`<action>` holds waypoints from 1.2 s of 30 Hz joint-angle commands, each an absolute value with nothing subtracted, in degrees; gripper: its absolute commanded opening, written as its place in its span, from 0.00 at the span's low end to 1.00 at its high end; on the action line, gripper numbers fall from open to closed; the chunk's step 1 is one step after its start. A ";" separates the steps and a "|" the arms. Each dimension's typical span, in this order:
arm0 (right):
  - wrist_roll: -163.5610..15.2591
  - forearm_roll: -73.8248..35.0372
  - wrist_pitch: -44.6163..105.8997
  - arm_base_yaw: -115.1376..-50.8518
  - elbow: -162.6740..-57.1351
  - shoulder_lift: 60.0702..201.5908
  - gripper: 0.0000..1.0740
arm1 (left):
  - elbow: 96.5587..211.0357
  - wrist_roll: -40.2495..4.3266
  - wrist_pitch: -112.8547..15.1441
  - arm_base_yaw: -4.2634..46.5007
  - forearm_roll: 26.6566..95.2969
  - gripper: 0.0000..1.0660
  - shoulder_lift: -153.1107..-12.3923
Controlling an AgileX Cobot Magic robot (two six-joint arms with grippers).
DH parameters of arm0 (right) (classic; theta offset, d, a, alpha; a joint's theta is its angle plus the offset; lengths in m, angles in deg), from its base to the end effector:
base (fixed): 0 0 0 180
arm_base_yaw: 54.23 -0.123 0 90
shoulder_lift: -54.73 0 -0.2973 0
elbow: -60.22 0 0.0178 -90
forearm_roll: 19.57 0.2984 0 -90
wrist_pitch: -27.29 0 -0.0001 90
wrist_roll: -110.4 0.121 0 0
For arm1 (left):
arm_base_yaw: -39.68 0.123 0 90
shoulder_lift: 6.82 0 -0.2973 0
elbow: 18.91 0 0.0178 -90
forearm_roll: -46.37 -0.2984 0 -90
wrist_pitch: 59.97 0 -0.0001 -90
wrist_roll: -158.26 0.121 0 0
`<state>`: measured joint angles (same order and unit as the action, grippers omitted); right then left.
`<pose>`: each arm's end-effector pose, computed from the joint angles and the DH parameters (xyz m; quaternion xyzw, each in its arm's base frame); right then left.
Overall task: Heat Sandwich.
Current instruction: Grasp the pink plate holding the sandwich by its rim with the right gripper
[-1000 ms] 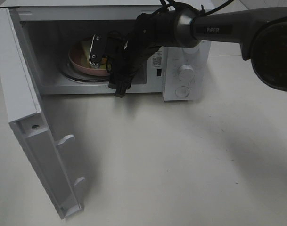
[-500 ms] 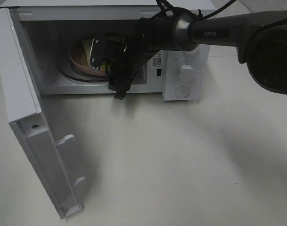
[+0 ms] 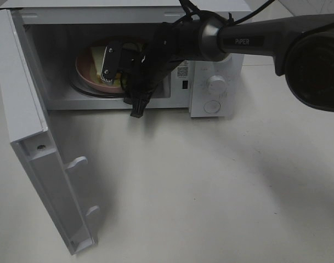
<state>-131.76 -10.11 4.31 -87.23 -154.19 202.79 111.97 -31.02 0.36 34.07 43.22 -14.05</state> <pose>0.5124 0.3420 0.0894 -0.6441 0.6680 -0.0366 0.3710 0.0519 0.0007 0.2863 -0.0282 0.8504 -0.0407 0.5238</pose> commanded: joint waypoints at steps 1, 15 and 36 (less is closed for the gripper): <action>-131.48 -9.65 3.97 -86.89 -154.31 203.54 0.25 | 111.97 -31.54 -0.15 34.07 43.73 0.85 -13.14; -131.36 -9.60 3.63 -86.89 -154.31 202.97 0.00 | 111.97 -31.54 -0.15 34.07 43.73 0.85 -13.14; -131.36 -9.54 2.48 -86.95 -154.31 202.68 0.00 | 111.97 -31.54 -0.15 34.07 43.73 0.85 -13.14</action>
